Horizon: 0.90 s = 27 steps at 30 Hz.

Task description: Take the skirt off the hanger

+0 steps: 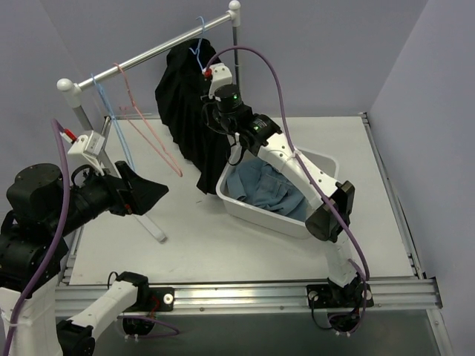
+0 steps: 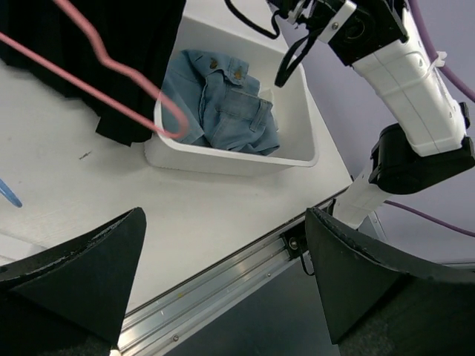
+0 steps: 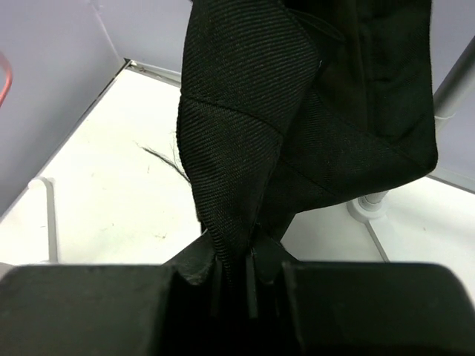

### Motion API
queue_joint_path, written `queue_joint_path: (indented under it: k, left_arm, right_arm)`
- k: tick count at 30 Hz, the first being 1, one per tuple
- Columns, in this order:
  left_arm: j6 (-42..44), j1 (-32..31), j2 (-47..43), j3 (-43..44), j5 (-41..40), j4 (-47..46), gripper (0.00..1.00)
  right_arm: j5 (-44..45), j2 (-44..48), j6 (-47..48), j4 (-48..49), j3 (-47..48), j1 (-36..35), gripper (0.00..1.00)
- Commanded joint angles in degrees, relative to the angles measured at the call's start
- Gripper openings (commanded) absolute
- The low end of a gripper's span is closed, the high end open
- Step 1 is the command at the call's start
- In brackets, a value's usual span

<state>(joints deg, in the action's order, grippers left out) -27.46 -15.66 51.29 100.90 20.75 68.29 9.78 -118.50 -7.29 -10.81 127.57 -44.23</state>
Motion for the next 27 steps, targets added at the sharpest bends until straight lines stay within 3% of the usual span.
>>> queue_joint_path:
  k: [1,11,27]
  left_arm:
    - [-1.1,0.02,1.44,3.42,4.11,-5.36,0.97]
    - [-0.84,0.02,4.52,7.2,4.3,-5.8,0.93]
    - [0.83,0.1,10.05,13.52,1.39,-9.67,0.89]
  right_arm:
    - [-2.13,7.05,0.0,9.4,-0.13,0.46,0.0]
    - [-6.0,11.71,-5.28,11.51,-0.65,0.37,0.0]
    - [-15.84,23.83,-9.06,5.98,-16.11,-2.0,0.0]
